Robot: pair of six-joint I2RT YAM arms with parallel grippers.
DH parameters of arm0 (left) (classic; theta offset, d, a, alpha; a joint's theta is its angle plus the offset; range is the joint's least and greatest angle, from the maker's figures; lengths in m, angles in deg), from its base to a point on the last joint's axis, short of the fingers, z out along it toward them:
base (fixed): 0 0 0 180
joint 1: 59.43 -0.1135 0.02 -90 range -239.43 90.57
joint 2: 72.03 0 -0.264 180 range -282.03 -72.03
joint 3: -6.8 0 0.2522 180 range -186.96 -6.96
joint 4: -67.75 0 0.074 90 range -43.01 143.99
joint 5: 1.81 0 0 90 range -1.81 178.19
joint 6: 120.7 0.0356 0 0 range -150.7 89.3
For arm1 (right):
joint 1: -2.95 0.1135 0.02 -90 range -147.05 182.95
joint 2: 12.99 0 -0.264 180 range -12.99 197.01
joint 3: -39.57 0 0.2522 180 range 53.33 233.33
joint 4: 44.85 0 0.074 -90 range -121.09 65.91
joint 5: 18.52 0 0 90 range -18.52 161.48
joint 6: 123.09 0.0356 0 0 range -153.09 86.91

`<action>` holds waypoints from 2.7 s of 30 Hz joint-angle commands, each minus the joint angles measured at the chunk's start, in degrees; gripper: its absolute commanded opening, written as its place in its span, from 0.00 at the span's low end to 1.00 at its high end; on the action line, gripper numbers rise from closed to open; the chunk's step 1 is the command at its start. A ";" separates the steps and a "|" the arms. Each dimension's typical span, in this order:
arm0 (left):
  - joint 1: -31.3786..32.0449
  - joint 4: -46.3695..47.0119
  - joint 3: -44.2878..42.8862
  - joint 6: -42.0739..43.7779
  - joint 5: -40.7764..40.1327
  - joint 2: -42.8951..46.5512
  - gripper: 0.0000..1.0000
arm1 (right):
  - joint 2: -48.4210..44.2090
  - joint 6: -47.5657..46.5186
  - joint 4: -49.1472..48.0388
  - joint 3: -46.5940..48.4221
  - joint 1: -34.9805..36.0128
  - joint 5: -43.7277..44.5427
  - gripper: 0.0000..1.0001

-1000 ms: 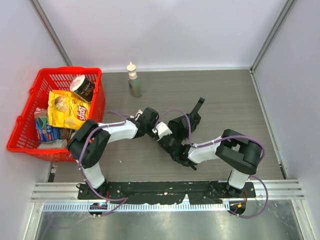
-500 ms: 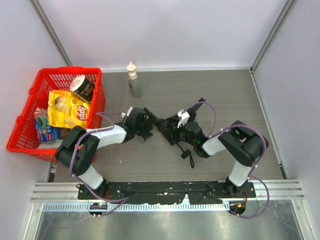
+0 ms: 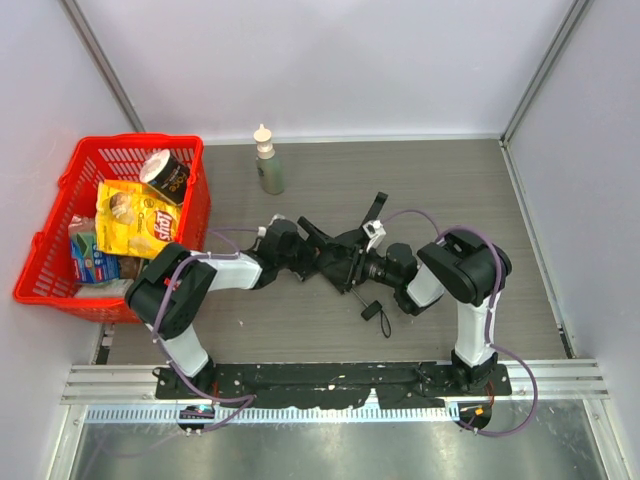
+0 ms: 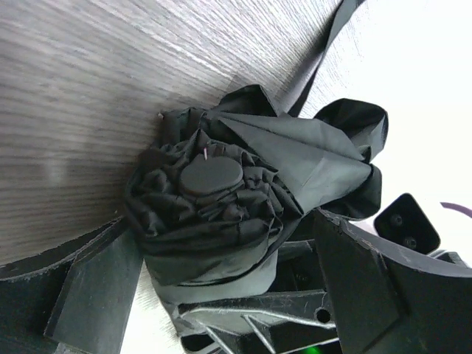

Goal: Put away the umbrella

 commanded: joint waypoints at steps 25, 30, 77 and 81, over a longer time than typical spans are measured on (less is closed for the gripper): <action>1.34 -8.04 -2.42 1.57 -3.06 -6.55 0.00 | -15.42 -11.77 69.42 23.11 -4.96 -4.46 0.62; 1.17 -12.01 -4.27 1.22 -2.09 -6.11 0.00 | -29.54 -24.58 78.51 24.89 -1.19 11.08 0.68; -2.61 -29.43 -13.07 3.24 2.66 -11.12 0.50 | -5.42 -35.98 54.17 15.31 23.70 45.06 0.01; -3.49 -16.98 -8.16 6.76 1.87 -7.09 0.99 | -4.89 -32.01 52.68 13.46 20.98 36.97 0.01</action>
